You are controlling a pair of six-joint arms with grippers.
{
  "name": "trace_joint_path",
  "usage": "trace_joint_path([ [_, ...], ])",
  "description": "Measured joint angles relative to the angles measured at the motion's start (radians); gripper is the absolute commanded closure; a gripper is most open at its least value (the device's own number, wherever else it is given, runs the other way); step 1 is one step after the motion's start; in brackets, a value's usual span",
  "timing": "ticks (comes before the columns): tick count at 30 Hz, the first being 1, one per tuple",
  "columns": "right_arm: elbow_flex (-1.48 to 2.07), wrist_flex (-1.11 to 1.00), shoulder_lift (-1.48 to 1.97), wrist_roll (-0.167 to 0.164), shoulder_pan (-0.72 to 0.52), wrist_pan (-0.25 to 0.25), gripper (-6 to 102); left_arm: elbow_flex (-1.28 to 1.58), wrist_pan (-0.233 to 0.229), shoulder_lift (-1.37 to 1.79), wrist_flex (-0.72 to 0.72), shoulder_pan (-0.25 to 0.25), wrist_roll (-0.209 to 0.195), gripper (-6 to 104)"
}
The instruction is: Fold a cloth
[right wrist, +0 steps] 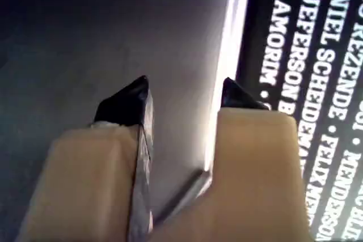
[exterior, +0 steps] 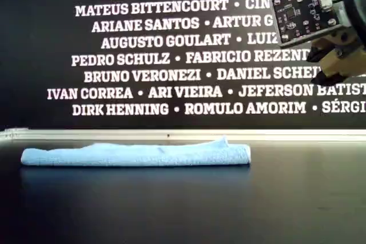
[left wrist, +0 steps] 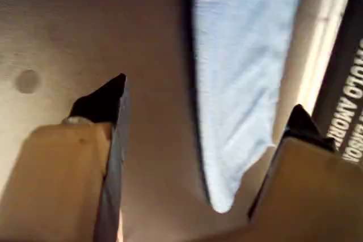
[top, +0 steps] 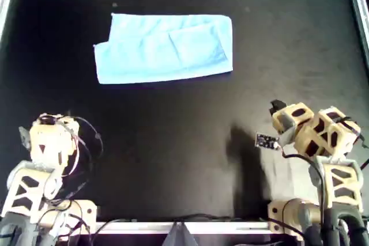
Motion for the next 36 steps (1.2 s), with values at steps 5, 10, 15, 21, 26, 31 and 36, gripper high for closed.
trace_joint_path([
  [5,0.000,0.000,-0.012,0.000,0.018,-0.008,46,0.002,0.000,-0.006,-0.077,0.000,0.000,1],
  [10,-0.069,0.000,-0.201,0.002,0.020,-0.009,45,0.002,0.000,-0.130,-0.192,0.000,0.000,1],
  [15,-0.307,0.000,-0.643,0.012,0.021,-0.009,42,-0.080,0.000,-0.491,-0.331,0.000,0.000,1],
  [21,-0.580,0.000,-0.969,0.023,0.156,-0.009,29,-0.368,0.000,-0.969,-0.374,0.000,0.000,1],
  [26,-0.735,0.000,-1.071,0.021,0.316,-0.005,28,-0.591,0.000,-1.204,-0.376,0.000,0.009,1],
  [31,-0.908,0.000,-1.241,0.020,0.331,0.014,28,-0.746,0.000,-1.371,-0.376,0.000,0.011,1],
  [36,-1.065,0.000,-1.390,0.021,0.350,0.143,28,-0.847,0.000,-1.460,-0.377,0.000,0.011,1],
])
